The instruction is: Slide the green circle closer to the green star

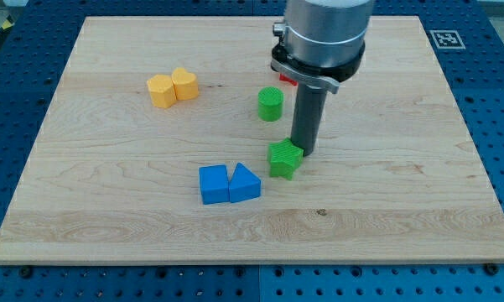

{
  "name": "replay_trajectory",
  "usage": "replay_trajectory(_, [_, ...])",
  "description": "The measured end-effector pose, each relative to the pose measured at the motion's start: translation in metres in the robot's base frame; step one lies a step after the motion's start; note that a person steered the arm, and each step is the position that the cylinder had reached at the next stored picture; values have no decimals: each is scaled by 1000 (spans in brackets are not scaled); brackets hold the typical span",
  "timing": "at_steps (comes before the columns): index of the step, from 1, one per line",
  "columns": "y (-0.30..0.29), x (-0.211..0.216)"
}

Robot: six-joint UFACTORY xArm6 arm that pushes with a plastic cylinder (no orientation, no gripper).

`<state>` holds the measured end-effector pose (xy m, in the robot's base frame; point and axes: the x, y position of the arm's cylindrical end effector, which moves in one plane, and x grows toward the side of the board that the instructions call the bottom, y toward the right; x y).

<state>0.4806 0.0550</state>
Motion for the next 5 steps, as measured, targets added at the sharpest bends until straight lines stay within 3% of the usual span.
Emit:
replay_trajectory(1, [-28,6])
replay_trajectory(3, [-30,12])
replay_trajectory(5, [-66,-24])
